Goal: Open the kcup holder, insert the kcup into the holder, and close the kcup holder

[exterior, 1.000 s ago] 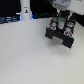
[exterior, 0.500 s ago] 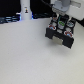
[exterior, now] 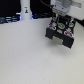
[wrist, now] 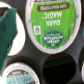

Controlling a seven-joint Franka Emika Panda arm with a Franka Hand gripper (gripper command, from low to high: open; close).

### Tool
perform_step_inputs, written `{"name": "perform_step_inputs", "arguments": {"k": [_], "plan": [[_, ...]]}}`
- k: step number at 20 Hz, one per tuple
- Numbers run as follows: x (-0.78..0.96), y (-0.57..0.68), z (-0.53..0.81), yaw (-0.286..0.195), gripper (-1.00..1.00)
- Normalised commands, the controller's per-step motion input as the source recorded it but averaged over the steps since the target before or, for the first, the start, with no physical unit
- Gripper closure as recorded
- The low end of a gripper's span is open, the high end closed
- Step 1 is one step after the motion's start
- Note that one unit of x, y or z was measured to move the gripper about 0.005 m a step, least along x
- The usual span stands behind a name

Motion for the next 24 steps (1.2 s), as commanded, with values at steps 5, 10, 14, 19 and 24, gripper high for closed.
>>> {"name": "perform_step_inputs", "arguments": {"k": [5, 10, 14, 19, 24], "plan": [[0.37, -0.21, 0.49, 0.085, -1.00], [0.50, -0.40, 0.42, 0.056, -1.00], [0.61, -0.48, 0.33, 0.026, -1.00], [0.69, -0.47, 0.24, 0.009, -1.00], [0.73, -0.44, 0.11, 0.010, -1.00]]}}
